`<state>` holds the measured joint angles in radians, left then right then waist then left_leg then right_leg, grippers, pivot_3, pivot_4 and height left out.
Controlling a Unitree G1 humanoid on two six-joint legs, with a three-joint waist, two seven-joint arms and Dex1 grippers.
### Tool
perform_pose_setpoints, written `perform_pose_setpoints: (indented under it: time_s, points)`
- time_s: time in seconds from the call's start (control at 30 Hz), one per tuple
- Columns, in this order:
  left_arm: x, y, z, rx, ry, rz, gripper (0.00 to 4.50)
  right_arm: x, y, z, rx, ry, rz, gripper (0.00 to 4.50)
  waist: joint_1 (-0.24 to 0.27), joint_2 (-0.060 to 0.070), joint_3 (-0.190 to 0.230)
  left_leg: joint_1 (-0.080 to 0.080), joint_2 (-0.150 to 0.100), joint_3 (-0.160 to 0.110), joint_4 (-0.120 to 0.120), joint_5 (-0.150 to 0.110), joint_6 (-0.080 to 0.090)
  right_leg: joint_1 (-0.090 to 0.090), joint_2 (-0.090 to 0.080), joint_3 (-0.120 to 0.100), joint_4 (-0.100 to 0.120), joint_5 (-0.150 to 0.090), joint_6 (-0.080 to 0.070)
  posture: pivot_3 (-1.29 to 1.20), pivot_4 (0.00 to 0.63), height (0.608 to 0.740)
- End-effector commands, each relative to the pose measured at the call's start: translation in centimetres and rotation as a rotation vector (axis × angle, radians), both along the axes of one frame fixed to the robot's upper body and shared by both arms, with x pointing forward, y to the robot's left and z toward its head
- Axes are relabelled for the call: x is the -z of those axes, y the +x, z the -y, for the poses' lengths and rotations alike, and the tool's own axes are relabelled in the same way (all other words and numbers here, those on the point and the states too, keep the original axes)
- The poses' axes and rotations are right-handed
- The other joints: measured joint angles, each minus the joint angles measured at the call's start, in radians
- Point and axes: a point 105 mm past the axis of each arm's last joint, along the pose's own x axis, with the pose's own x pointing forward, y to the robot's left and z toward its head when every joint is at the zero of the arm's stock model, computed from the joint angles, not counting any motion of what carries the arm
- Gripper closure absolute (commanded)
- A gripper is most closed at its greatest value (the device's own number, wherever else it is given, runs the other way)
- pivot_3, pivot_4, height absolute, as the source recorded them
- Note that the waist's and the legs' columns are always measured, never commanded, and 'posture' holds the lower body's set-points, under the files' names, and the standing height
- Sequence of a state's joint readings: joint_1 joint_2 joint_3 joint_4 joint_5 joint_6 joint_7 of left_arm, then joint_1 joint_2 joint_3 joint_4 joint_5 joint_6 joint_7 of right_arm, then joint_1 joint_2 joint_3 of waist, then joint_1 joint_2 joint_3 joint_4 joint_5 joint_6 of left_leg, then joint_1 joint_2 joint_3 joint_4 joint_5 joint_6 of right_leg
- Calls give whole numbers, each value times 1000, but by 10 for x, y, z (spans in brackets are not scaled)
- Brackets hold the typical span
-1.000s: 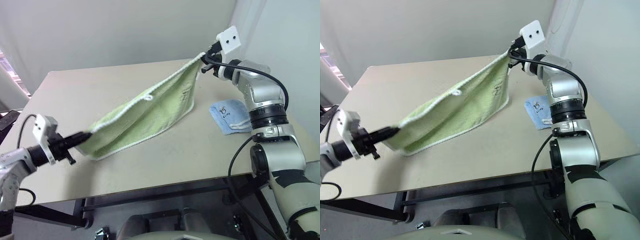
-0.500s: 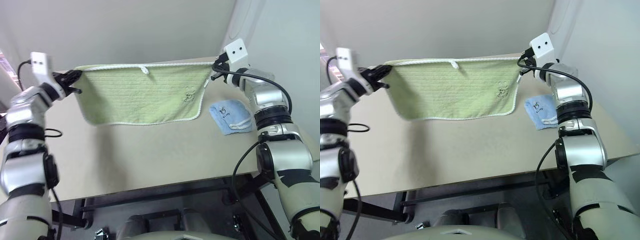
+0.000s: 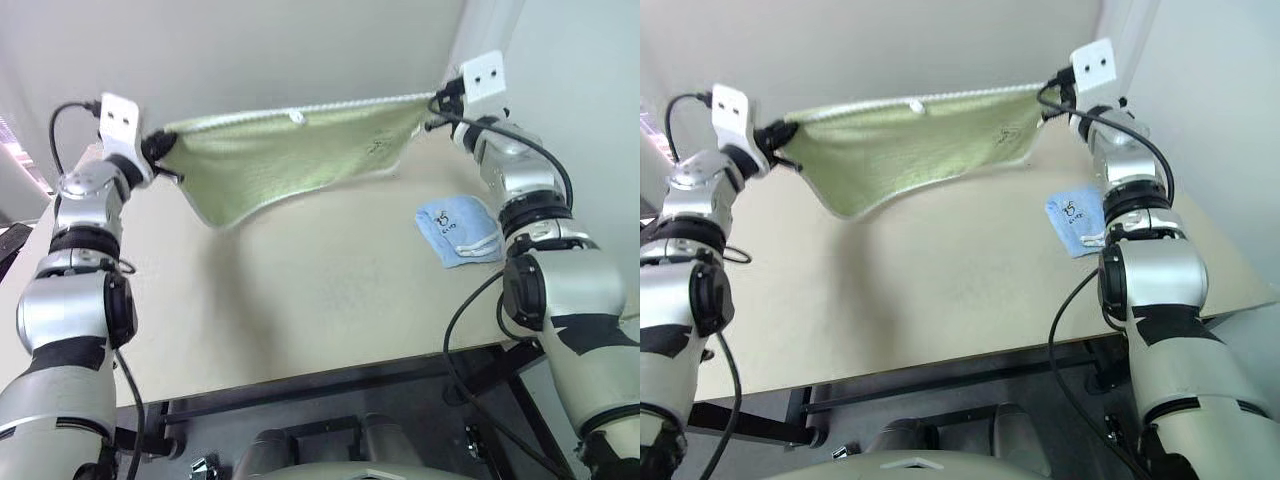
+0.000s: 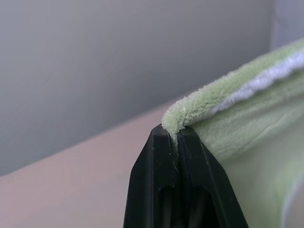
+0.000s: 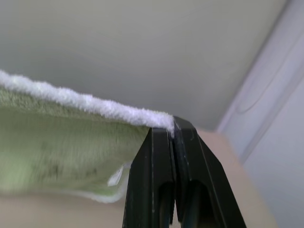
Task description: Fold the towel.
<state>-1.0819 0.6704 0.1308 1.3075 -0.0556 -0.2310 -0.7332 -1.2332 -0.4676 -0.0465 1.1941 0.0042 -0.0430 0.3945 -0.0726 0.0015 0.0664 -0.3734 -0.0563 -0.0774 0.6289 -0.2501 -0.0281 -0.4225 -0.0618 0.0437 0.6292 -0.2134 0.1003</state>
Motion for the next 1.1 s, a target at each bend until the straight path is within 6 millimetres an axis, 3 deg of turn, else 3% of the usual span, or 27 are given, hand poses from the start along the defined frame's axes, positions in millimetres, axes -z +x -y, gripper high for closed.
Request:
perform_pose_setpoints:
  time_s: [0.03,0.13,0.23,0.33,0.47,0.57,0.63,0.8,0.93,0.97,1.1]
  points:
    - [-5,-17,-15,77,58,0,4465,-11,-11,4,-110,-37,26,4500,0,0,0,0,0,0,1,0,0,0,0,0,0,0,0,0,0,740]
    - [0,-28,-23,116,54,-16,4465,-4,-25,6,-206,-55,-10,4500,0,-1,0,-1,0,-1,4,0,0,0,1,0,2,0,0,0,0,740]
    - [6,-47,-36,170,64,-43,4465,-1,-51,9,-312,-64,-54,4500,2,0,0,-1,1,-3,4,0,0,0,0,0,2,0,0,0,0,740]
    - [11,-67,-44,226,88,-75,4465,4,-89,1,-458,-71,-107,4500,3,0,0,-1,2,-4,3,0,0,0,0,0,2,-1,1,0,0,740]
    - [17,-99,-50,291,100,-136,4465,28,-146,-13,-665,-133,-247,4500,5,0,0,-1,3,-4,4,0,0,0,0,0,2,-1,1,0,0,740]
    - [25,-129,-48,334,111,-201,4465,54,-178,-10,-728,-177,-375,4500,7,-1,0,0,4,-4,5,0,0,2,0,0,1,-2,2,0,0,740]
    - [21,-140,-44,338,96,-197,4465,57,-192,-8,-755,-152,-419,4500,11,-1,0,3,5,-4,6,0,0,6,0,0,0,-6,0,0,0,740]
    - [5,-147,-41,295,46,-150,4465,51,-209,-2,-771,-88,-457,4500,28,1,1,3,15,-4,18,-3,-3,13,0,-6,-4,-7,0,0,0,740]
    - [20,-157,-41,309,99,-211,4465,51,-212,0,-766,-92,-475,4500,27,20,-4,-5,41,-5,14,-3,-4,25,11,-34,-53,2,-9,0,0,740]
    - [24,-160,-39,323,116,-226,4465,52,-212,1,-764,-99,-478,4500,27,18,-5,-12,47,-4,13,-3,-4,29,10,-40,-61,8,-11,0,0,740]
    - [20,-155,-41,283,75,-193,4465,43,-210,-3,-780,-65,-437,4500,33,13,-7,-12,46,13,15,-3,-4,13,-6,-46,-46,16,-9,0,0,740]
